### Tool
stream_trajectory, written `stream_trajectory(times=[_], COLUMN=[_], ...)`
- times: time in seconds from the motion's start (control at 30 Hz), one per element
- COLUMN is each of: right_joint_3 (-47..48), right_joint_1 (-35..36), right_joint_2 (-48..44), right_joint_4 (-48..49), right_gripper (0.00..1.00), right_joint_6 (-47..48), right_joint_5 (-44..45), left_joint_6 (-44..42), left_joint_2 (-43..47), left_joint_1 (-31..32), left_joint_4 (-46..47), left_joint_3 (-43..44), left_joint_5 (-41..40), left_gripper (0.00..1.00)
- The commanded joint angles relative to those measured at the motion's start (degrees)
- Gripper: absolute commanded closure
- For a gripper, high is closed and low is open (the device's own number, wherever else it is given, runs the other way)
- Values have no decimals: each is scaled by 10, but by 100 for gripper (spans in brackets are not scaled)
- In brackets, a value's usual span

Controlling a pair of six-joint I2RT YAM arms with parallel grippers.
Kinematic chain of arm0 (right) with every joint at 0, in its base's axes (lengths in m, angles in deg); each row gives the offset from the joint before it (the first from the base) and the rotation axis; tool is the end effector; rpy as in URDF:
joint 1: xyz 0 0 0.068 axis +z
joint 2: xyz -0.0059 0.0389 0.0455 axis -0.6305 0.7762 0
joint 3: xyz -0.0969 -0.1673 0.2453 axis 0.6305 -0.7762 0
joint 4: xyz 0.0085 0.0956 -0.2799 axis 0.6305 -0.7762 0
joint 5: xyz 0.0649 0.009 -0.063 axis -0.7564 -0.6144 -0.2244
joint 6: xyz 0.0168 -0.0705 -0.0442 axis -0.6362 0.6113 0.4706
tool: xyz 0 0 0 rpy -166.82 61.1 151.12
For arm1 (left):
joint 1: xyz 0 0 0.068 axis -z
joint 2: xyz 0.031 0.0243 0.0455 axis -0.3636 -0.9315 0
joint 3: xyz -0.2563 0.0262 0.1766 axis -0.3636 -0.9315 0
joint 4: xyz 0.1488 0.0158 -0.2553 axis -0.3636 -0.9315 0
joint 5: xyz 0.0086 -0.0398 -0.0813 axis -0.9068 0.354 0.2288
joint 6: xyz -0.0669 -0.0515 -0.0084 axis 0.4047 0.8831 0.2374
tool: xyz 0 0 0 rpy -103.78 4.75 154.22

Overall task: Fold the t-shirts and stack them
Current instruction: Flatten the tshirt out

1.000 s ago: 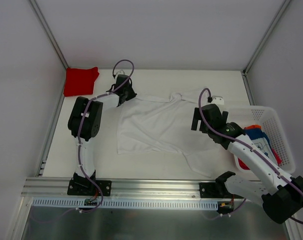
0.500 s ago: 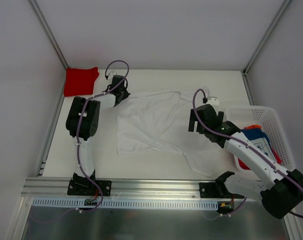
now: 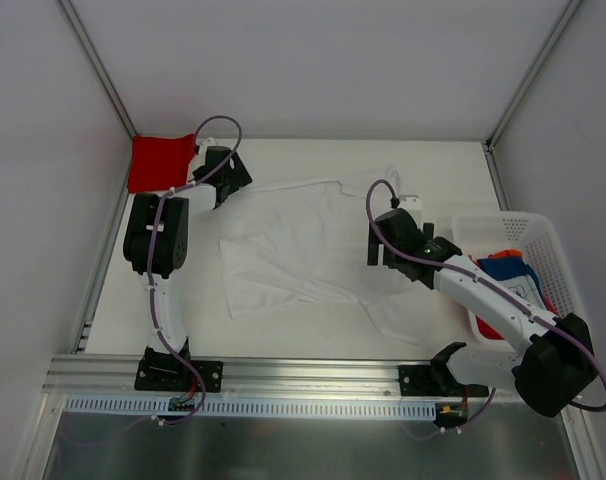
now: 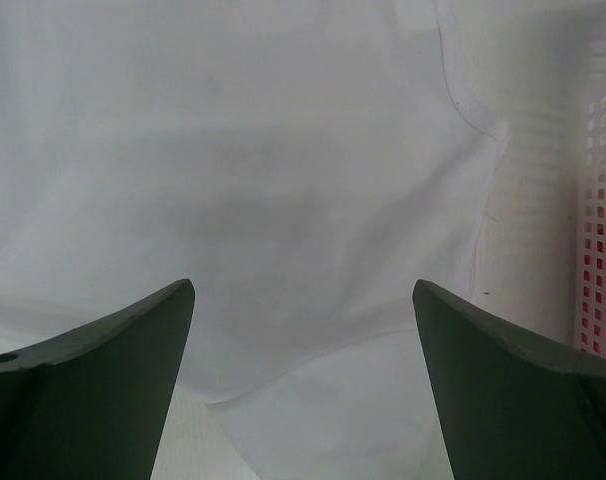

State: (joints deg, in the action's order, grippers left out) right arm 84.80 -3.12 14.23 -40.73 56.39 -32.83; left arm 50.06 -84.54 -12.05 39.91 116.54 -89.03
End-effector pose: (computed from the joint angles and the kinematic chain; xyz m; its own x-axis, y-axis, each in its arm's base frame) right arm 0.2523 0.1395 0.2632 -0.6334 -0.2390 -0.7360 -0.1307 0.9705 -0.2027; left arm 0.5410 -0.0712 0.1551 -0.4189 -0.4478 -0.7899 -0.2981 0.8896 -0.3462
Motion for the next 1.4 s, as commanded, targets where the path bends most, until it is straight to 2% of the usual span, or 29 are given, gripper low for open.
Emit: stream_trajectory(times=[0.0, 0.03, 0.1, 0.27, 0.37, 0.47, 0.63, 0.7, 0.8, 0.83, 0.87, 0.9, 1.0, 1.1, 1.37], right_joint_3=[26, 26, 33, 97, 183, 278, 458, 492, 528, 541, 548, 554, 575, 592, 608], right_joint_1=[9, 9, 13, 8, -12, -45, -69, -74, -87, -91, -94, -100, -114, -129, -164], right_joint_2=[16, 18, 25, 78, 145, 228, 389, 421, 463, 471, 488, 495, 525, 546, 580], right_joint_4=[14, 15, 14, 30, 27, 13, -40, -48, -48, -45, -45, -45, -45, -45, -43], right_gripper=[4, 4, 4, 0, 1, 0, 2, 7, 40, 57, 63, 74, 94, 100, 100], right_joint_6=[-9, -9, -8, 44, 85, 99, 112, 112, 107, 104, 102, 101, 94, 87, 76], right_joint_5=[14, 15, 16, 11, -33, -96, -151, -152, -176, -181, -181, -181, -183, -191, -215], left_joint_6=[-38, -48, -55, -54, -48, -63, -76, -71, -69, -66, -59, -55, -46, -53, -37], left_joint_2=[11, 10, 19, 134, 207, 305, 379, 406, 440, 448, 461, 467, 486, 491, 475], left_joint_1=[-6, -6, -6, 4, 30, 77, 119, 124, 141, 146, 151, 160, 185, 209, 234], left_joint_4=[29, 29, 38, 102, 61, 53, 44, 43, 45, 46, 48, 48, 51, 49, 51], left_joint_3=[34, 44, 43, -34, -78, -185, -279, -320, -370, -381, -402, -410, -432, -437, -444], left_joint_5=[54, 59, 73, 124, 159, 112, 97, 117, 126, 124, 126, 128, 128, 117, 114], left_gripper=[8, 1, 1, 1, 1, 1, 1, 1, 1, 1, 1, 1, 1, 1, 1])
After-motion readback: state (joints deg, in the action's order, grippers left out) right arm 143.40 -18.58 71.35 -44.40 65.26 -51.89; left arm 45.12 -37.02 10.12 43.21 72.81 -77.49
